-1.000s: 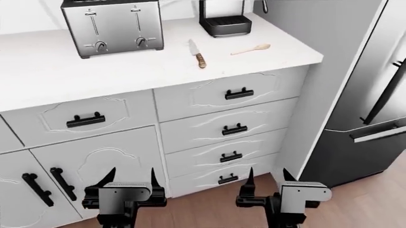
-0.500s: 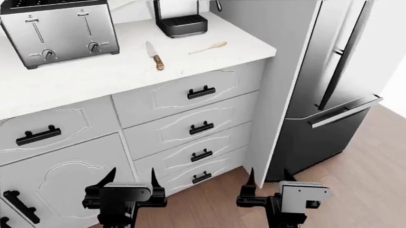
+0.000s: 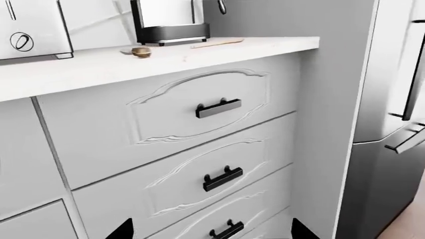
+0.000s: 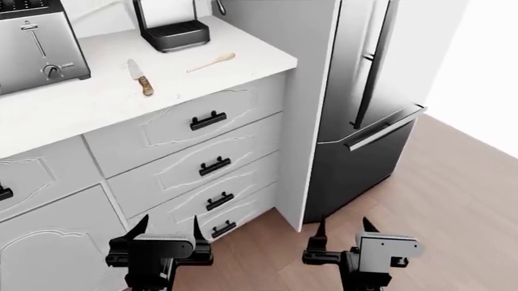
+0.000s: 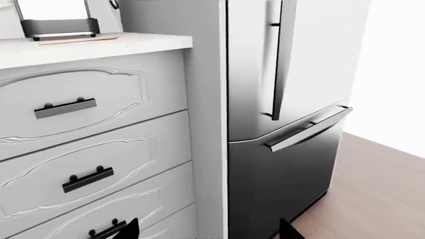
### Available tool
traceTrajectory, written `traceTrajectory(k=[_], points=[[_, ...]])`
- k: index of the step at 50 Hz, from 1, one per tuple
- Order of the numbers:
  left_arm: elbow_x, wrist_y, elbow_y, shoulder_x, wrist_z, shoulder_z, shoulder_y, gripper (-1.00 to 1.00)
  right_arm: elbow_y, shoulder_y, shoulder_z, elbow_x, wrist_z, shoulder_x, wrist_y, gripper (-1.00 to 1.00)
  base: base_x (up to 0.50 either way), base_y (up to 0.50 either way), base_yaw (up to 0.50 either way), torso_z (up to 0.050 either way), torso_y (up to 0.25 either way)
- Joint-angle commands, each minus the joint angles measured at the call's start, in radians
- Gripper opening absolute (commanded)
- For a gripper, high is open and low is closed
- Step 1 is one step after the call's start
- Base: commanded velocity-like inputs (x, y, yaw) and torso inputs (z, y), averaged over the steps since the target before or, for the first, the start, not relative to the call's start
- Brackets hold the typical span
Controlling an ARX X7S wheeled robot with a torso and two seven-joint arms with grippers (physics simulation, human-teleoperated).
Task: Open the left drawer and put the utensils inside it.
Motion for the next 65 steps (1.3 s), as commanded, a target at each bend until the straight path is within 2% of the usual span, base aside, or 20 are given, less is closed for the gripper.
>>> traceTrajectory(k=[1, 11, 12, 13, 14, 17, 19, 20, 21, 22, 24, 25, 26, 27, 31, 37, 45, 46, 48, 65], points=[[-0.001, 0.002, 0.002, -0.005, -0.004, 0.007, 0.004, 1.0, 0.008, 0.0, -0.003, 0.004, 0.006, 0.002, -0.005, 1.0, 0.0, 0.0, -0.5, 0.0, 0.0], [-0.003, -0.007, 0.013, -0.011, -0.007, 0.01, 0.0, 1.0, -0.006, 0.001, -0.008, 0.008, 0.01, 0.008, 0.007, 1.0, 0.0, 0.0, -0.5, 0.0, 0.0], [-0.153, -0.157, 0.163, -0.114, -0.047, 0.015, -0.051, 1.0, -0.103, 0.022, 0.002, 0.057, 0.031, 0.027, 0.138, 1.0, 0.0, 0.0, 0.0, 0.0, 0.0], [-0.211, -0.307, 0.313, -0.141, -0.07, 0.004, -0.092, 1.0, -0.134, 0.029, 0.002, 0.075, 0.028, 0.037, 0.175, 1.0, 0.0, 0.0, 0.0, 0.0, 0.0], [-0.361, -0.457, 0.463, -0.162, -0.098, -0.072, -0.21, 1.0, -0.16, 0.044, 0.013, 0.121, 0.021, 0.044, 0.231, 1.0, 0.0, 0.0, 0.0, 0.0, 0.0], [-0.596, -0.907, 0.845, -0.168, -0.167, -0.181, -0.507, 1.0, -0.163, 0.07, 0.033, 0.165, 0.029, 0.046, 0.29, 1.0, 0.0, 0.0, 0.0, 0.0, 0.0], [-0.746, -1.207, 0.836, -0.135, -0.215, -0.249, -0.733, 1.0, -0.177, 0.089, 0.036, 0.168, 0.047, 0.049, 0.32, 1.0, 0.0, 0.0, 0.0, 0.0, 0.0], [-0.878, -1.357, 0.781, -0.168, -0.302, -0.227, -0.881, 1.0, -0.183, 0.092, 0.035, 0.172, 0.046, 0.05, 0.324, 1.0, 0.0, 0.0, 0.0, 0.0, 0.0], [-0.923, -1.507, 0.746, -0.211, -0.344, -0.147, -0.993, 1.0, -0.189, 0.097, 0.029, 0.166, 0.054, 0.05, 0.334, 1.0, 0.0, 0.0, 0.0, 0.0, 0.0], [-0.958, -1.546, 0.72, -0.218, -0.359, -0.133, -1.03, 1.0, -0.189, 0.098, 0.028, 0.168, 0.054, 0.05, 0.336, 1.0, 0.0, 0.0, 0.0, 0.0, 0.0], [-1.013, -1.542, 0.651, -0.237, -0.413, -0.087, -1.111, 1.0, -0.193, 0.097, 0.028, 0.168, 0.057, 0.052, 0.338, 1.0, 0.0, 0.0, 0.0, 0.0, 0.0], [-0.941, -1.489, 0.669, -0.279, -0.348, 0.009, -1.16, 1.0, -0.19, 0.097, 0.03, 0.169, 0.059, 0.052, 0.338, 1.0, 0.0, 0.0, 0.0, 0.0, 0.0], [-0.916, -1.505, 0.637, -0.279, -0.359, 0.04, -1.195, 1.0, -0.188, 0.096, 0.037, 0.175, 0.059, 0.051, 0.336, 1.0, 0.0, 0.0, 0.0, 0.05, 0.0], [-0.778, -1.399, 0.666, -0.364, -0.237, 0.19, -1.274, 1.0, -0.197, 0.092, 0.041, 0.178, 0.064, 0.053, 0.338, 1.0, 0.0, 0.0, 0.0, 0.05, 0.0], [-0.554, -1.293, 0.661, -0.445, -0.09, 0.578, -1.446, 1.0, -0.196, 0.097, 0.04, 0.178, 0.07, 0.051, 0.343, 1.0, 0.0, 0.0, 0.0, 0.05, 0.0], [-0.384, -1.195, 0.63, -0.463, 0.014, 0.812, -1.599, 1.0, -0.193, 0.105, 0.034, 0.18, 0.072, 0.052, 0.35, 1.0, 0.0, 0.0, 0.0, 0.05, 0.0], [-0.267, -1.11, 0.559, -0.478, 0.057, 0.928, -1.663, 1.0, -0.184, 0.101, 0.038, 0.183, 0.072, 0.052, 0.337, 1.0, 0.0, 0.0, 0.0, 0.044, 0.0], [-0.2, -1.06, 0.533, -0.49, 0.074, 0.994, -1.689, 1.0, -0.187, 0.103, 0.038, 0.185, 0.072, 0.052, 0.338, 1.0, 0.0, 0.0, 0.0, 0.0, 0.0], [-0.17, -1.045, 0.518, -0.492, 0.09, 1.03, -1.711, 1.0, -0.187, 0.106, 0.037, 0.186, 0.072, 0.051, 0.337, 1.0, 0.0, 0.0, 0.0, 0.0, 0.0], [-0.134, -0.997, 0.492, -0.498, 0.104, 1.075, -1.7, 1.0, -0.171, 0.132, 0.014, 0.162, 0.102, 0.05, 0.361, 1.0, 0.22, 0.28, 0.0, 0.0, 0.0]])
